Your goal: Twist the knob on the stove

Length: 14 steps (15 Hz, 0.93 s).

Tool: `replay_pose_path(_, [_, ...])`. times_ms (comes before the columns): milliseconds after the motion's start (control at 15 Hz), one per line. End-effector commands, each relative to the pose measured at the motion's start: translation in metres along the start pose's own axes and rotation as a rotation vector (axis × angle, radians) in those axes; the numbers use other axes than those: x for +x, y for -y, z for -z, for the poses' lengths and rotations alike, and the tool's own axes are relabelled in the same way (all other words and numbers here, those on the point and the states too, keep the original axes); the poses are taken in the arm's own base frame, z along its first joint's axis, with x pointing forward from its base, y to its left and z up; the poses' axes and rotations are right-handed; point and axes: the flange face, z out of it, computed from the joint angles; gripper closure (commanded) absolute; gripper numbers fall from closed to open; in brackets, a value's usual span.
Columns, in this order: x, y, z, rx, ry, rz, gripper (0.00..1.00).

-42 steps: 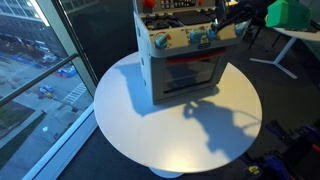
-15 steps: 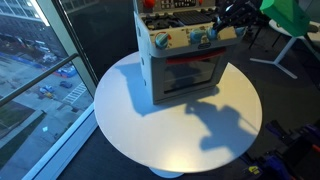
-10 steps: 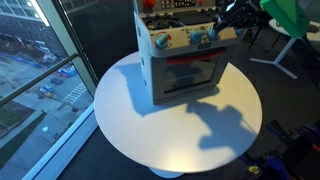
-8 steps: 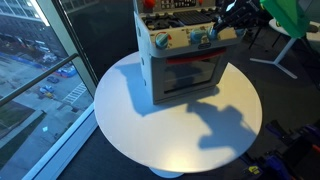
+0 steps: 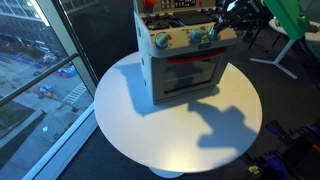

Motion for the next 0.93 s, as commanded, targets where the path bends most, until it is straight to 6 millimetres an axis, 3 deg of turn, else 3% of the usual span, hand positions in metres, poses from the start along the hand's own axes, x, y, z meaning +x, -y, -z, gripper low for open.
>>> replay_pose_path(0, [-0.0005,-0.0168,0.0031,0.007,0.002,-0.066,0.95])
replay_pose_path(400, [0.0013,-0.0191,0.0063,0.035,0.009,-0.145,0.95])
replay_pose_path(467, [0.002,-0.0197,0.0059,0.034,0.01,-0.145,0.62])
replay_pose_path(600, [0.0028,-0.0199,0.0063,0.033,0.018,-0.125,0.54])
replay_pose_path(867, [0.0082,-0.0256,0.0082,0.026,0.01,-0.089,0.21])
